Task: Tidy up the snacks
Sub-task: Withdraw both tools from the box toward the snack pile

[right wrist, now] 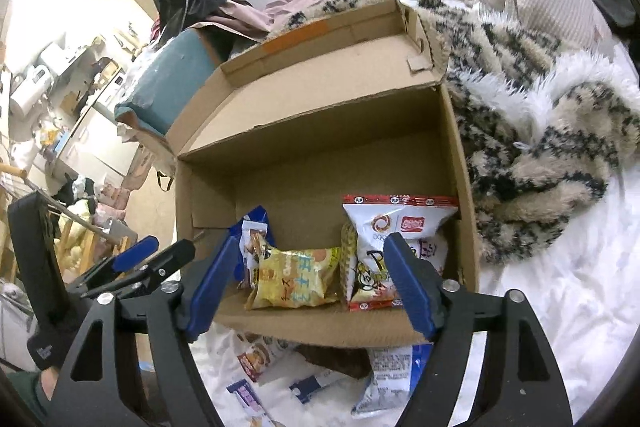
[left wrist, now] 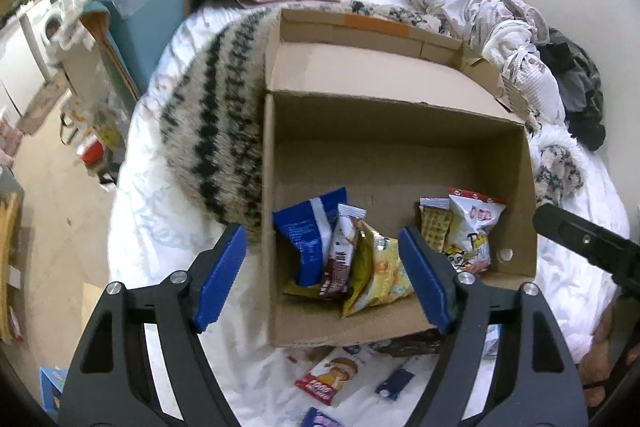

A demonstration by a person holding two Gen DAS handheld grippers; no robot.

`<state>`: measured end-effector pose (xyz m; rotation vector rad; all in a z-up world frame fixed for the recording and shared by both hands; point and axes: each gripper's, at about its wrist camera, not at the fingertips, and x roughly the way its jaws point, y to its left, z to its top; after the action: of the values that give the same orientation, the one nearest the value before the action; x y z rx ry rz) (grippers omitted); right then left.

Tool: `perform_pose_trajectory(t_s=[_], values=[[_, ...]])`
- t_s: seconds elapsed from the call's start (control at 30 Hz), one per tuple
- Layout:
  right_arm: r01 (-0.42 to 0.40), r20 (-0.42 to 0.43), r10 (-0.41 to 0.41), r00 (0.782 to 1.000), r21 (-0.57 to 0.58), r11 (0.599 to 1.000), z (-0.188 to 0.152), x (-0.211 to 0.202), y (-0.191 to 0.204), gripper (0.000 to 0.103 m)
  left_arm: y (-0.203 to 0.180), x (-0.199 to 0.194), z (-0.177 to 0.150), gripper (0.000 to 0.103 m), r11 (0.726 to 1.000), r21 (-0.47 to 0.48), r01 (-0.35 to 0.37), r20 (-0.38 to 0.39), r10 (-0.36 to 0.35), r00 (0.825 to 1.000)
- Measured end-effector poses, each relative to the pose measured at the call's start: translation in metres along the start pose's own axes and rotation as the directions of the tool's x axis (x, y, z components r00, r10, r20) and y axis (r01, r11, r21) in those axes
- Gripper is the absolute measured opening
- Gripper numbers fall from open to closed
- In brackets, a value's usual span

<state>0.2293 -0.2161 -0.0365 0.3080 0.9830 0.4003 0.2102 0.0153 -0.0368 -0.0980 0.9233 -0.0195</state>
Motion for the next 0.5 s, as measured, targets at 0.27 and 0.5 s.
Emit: perform_pose_trajectory(t_s=[0.27,0.5], values=[[0.018,0.006,-0.018,1.0,0.026,1.0,-0.019,-0.019,-0.005,0.081,0.008,-0.022,-0.016,0.076,1.0,-0.008,-0.004,0.014,0.004,1.0],[0.023,0.008,-0.024,1.0,0.083,0.996,-0.042,-0.037,-0.015,0.081,0.013,-0.038,-0.035,0.089,0.999,-0.034,0.036,0.007,-0.036,0.999]])
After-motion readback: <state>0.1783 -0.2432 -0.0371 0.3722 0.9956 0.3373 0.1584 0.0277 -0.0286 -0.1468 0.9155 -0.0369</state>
